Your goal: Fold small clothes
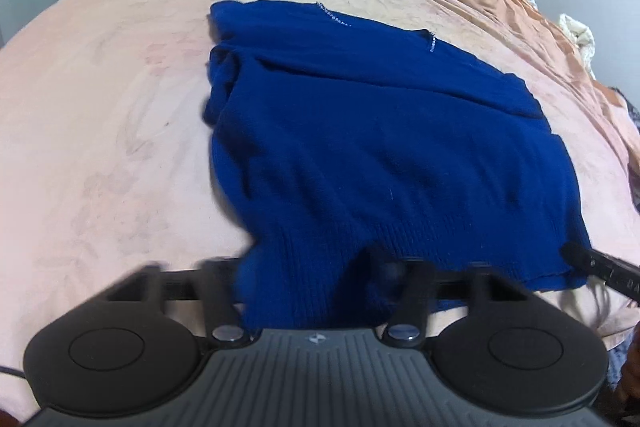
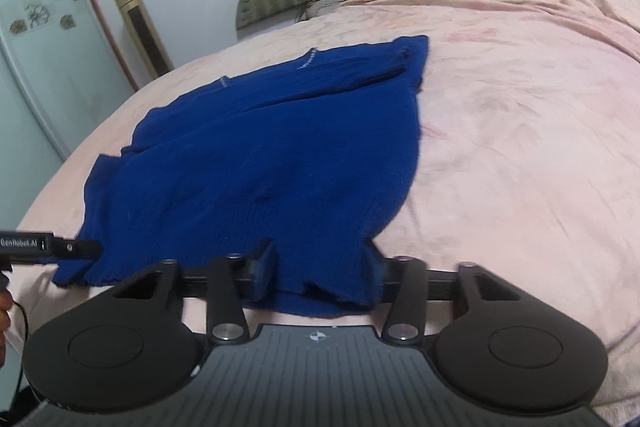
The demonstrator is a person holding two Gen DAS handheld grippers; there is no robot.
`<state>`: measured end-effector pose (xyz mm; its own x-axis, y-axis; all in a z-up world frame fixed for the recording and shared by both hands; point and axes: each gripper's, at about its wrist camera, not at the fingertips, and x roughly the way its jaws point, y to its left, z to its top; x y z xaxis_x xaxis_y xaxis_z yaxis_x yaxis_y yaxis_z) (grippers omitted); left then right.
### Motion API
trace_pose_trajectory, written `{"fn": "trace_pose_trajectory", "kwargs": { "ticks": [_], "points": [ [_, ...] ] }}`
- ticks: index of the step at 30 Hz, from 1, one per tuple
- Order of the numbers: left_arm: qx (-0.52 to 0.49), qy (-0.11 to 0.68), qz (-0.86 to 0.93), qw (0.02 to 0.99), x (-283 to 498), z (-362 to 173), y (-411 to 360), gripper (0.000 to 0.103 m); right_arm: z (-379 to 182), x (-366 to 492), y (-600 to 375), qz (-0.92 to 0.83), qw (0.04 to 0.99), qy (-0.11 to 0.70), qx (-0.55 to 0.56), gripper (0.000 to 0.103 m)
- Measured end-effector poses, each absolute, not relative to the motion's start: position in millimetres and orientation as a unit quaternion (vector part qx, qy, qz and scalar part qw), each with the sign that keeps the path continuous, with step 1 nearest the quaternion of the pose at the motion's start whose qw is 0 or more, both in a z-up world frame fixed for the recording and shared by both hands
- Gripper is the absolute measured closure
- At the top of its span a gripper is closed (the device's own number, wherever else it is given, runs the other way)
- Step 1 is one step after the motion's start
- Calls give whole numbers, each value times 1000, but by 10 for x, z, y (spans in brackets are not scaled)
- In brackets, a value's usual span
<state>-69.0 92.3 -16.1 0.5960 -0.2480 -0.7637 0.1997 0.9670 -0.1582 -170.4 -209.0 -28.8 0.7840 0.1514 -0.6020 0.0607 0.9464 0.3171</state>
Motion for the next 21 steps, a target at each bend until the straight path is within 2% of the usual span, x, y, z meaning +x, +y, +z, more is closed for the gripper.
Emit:
{"fn": "trace_pose_trajectory", "kwargs": {
  "ticks": [1,2,8,15,21],
  "points": [
    [-25,430,-123,894,-688,-162,922,84,-296,-1684,-2077,24,931,328,160,81],
    [-32,430,-127,893,-688,-159,941,89,-302,-1669,-2080,25,930,328,162,87],
    [-51,387,-154,908,-938,63,1098,91,-169,-1811,-2191,65,929,303,203,90],
    [-39,323,-209,922,-1498,557,1335,91,378,-2271,-2363,156,932,240,224,91],
    [-17,337,-216,916,-1729,648,1402,91,640,-2616,-2330,205,928,228,212,91]
  ]
}}
